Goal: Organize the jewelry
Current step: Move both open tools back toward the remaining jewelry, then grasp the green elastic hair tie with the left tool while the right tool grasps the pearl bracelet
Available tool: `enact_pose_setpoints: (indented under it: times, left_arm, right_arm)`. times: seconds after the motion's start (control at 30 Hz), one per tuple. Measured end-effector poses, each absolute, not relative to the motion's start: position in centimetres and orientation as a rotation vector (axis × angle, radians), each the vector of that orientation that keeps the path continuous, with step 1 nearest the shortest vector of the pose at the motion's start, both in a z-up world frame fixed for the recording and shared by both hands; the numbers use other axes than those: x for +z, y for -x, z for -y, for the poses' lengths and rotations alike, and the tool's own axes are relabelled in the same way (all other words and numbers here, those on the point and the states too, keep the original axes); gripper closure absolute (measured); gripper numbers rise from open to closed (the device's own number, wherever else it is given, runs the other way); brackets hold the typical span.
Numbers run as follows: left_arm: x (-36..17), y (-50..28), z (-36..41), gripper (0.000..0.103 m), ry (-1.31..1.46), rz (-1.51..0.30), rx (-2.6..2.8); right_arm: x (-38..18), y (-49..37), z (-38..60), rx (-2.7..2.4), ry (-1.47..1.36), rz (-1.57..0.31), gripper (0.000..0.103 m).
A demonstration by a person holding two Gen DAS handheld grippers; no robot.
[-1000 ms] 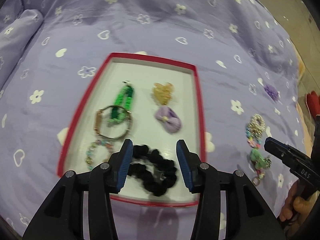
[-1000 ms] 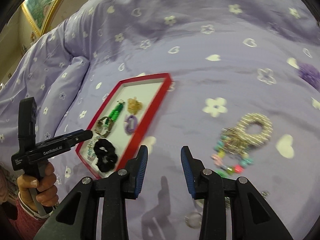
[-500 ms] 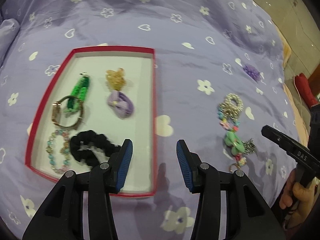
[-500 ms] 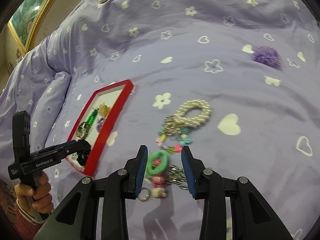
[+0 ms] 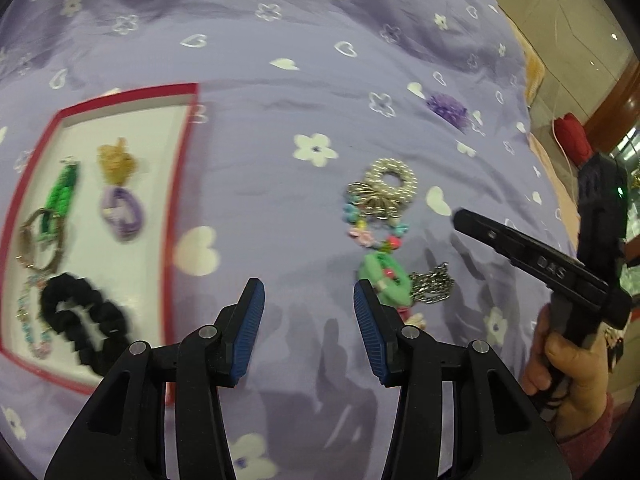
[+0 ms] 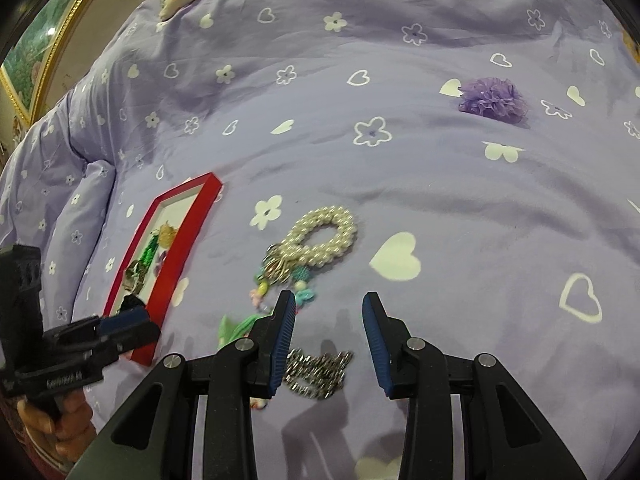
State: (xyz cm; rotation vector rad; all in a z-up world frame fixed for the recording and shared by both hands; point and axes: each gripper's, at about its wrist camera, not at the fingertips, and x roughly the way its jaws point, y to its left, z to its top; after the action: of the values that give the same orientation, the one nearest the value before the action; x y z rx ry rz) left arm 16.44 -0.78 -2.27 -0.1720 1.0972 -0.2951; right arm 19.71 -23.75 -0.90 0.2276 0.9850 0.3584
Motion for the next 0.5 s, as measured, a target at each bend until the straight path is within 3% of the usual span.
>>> enact_pose_setpoints:
  times: [0.5]
  left_arm:
    - [-5.8,-19.4,5.7,0.062,0.143,-1.174,-0.406]
  right_arm:
    - [-3.1,-26.3,22.5,0.359,-0.188,-1.033,0.065]
